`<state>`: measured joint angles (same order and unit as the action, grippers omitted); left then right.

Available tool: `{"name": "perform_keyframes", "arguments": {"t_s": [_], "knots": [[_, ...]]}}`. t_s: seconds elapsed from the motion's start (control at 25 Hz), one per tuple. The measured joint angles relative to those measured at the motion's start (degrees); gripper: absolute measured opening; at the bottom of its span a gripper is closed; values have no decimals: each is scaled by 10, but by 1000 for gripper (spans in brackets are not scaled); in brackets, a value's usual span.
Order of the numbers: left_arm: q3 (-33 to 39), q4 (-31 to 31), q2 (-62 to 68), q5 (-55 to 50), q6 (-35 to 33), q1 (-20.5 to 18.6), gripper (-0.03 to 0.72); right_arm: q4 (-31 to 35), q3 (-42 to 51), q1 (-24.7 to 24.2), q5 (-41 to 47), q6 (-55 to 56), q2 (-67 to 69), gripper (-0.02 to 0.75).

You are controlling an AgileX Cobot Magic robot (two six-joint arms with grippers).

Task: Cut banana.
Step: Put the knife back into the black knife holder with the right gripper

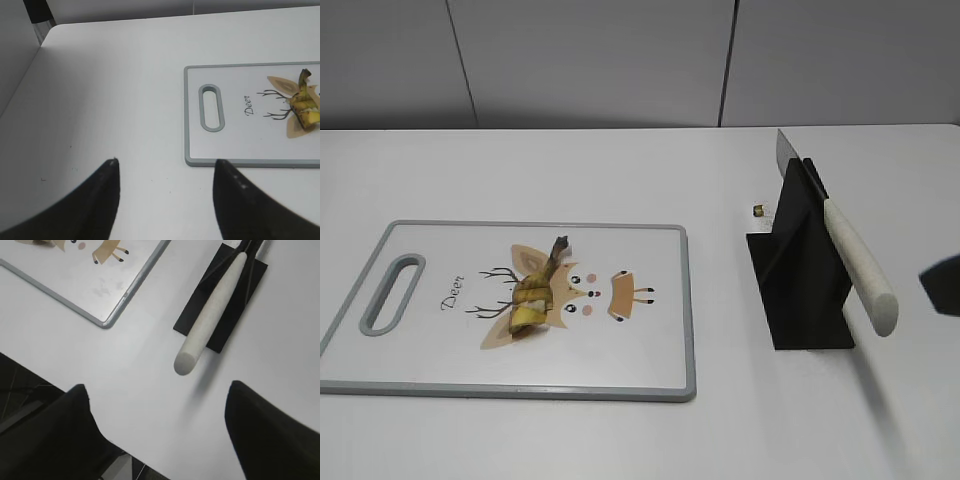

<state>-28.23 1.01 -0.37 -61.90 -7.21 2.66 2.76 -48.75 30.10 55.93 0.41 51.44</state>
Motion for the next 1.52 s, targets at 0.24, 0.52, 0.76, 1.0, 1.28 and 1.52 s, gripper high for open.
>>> {"name": "perform_keyframes", "arguments": {"t_s": [0.24, 0.52, 0.76, 1.0, 1.28, 1.52], "knots": [[0, 0, 0, 0, 0, 0, 574, 0, 109, 0, 0, -4, -150, 615], [0, 0, 0, 0, 0, 0, 574, -1, 178, 0, 18, -4, -307, 599], [0, 0, 0, 0, 0, 0, 574, 0, 199, 0, 38, -13, -403, 595], [0, 0, 0, 0, 0, 0, 574, 1, 200, 0, 39, -15, -458, 595], [0, 0, 0, 0, 0, 0, 574, 1, 200, 0, 40, -16, -516, 593], [0, 1, 0, 0, 0, 0, 574, 11, 200, -26, 40, -16, -518, 593]]}}
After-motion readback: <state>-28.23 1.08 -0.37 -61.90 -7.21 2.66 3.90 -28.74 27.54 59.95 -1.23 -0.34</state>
